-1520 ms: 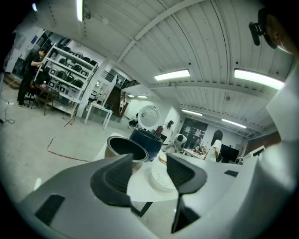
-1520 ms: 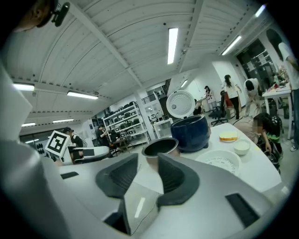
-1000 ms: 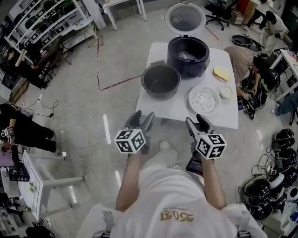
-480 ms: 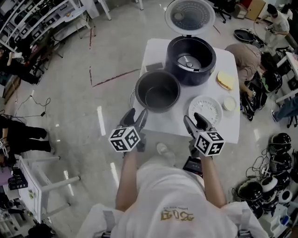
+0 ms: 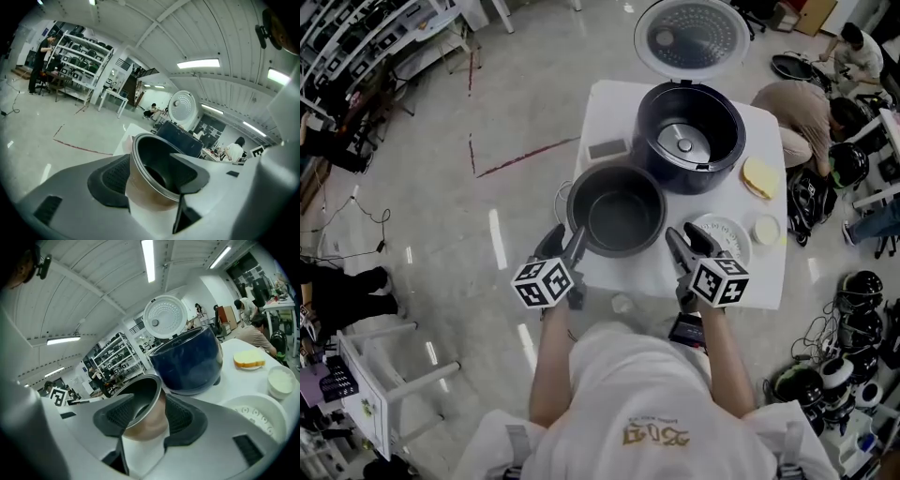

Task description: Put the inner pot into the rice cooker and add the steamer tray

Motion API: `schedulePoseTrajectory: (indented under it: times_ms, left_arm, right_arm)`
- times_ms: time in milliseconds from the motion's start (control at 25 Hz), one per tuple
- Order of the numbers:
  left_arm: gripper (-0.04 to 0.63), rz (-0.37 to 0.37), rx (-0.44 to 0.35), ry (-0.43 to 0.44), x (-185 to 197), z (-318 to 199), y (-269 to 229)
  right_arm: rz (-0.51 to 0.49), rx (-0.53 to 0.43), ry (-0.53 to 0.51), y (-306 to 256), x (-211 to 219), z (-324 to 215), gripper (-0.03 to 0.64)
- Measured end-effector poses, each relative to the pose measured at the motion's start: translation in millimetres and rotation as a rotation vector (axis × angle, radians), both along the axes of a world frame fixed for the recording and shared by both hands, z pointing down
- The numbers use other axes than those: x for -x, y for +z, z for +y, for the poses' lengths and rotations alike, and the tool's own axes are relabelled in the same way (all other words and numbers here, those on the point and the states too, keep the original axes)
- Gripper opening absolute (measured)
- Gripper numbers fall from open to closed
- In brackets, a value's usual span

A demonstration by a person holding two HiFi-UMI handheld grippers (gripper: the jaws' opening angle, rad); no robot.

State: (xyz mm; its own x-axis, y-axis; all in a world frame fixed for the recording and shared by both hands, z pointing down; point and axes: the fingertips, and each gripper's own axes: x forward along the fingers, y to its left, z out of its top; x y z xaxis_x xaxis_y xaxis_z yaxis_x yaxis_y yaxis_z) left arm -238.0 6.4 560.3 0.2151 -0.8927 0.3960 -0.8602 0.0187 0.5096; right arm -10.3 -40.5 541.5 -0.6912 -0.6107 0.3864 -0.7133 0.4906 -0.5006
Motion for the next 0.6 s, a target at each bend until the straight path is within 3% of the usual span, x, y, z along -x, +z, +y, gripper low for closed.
schedulePoseTrajectory:
  times_ms: [200,360,600]
  left_arm:
    - [0.253,0.033,0.029,0.009,-1,-14,14]
    - [0.218,0.072,0.035,0.035,-4,-20,18]
    - [0.172,0.095,0.047,-0.018,4,-23,28]
  right_arm:
    - [-0.02,0.024,0.001,1,9,-21,0.195]
    - [-0.112,0.085,0.021,2,15,-38,0.186]
    - [-0.089,0.114,-0.019,21,27,-62,0.178]
